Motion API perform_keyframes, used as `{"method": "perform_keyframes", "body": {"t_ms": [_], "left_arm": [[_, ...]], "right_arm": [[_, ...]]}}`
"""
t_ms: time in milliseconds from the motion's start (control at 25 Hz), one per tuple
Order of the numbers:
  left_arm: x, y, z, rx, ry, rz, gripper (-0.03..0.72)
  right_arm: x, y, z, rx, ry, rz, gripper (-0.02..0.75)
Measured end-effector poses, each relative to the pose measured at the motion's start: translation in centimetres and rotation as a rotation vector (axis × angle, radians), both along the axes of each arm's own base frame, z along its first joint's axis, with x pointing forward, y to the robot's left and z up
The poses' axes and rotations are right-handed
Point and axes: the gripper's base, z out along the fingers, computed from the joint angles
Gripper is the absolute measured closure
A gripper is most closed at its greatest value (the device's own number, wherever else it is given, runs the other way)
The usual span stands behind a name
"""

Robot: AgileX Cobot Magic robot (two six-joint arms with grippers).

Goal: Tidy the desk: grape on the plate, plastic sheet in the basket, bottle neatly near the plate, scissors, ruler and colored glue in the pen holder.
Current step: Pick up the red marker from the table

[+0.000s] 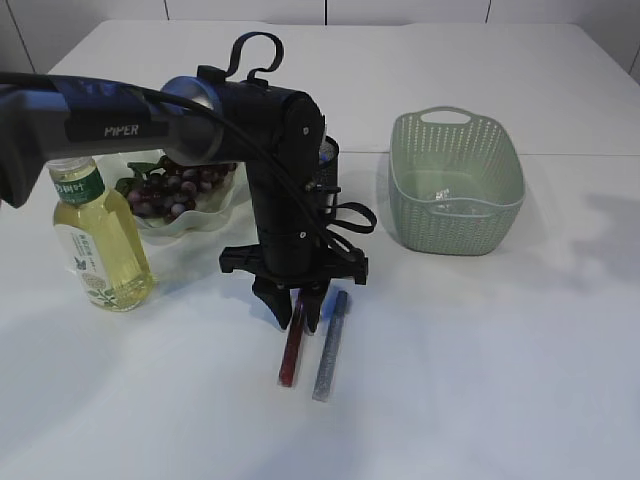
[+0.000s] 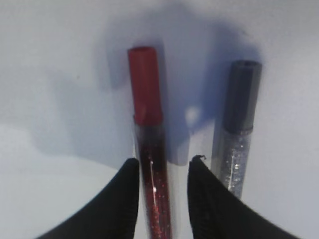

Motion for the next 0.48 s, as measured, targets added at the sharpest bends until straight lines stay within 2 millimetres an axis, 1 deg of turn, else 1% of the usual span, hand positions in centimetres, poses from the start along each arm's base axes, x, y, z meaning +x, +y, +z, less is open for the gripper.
{"method": "perform_keyframes", "body": {"t_ms": [480], "left_arm": [[-0.02, 0.01, 0.00, 0.001, 0.002, 0.000, 0.449]], "right_arm": [[0.00, 0.00, 0.00, 0.000, 0.000, 0.000, 0.354]]}}
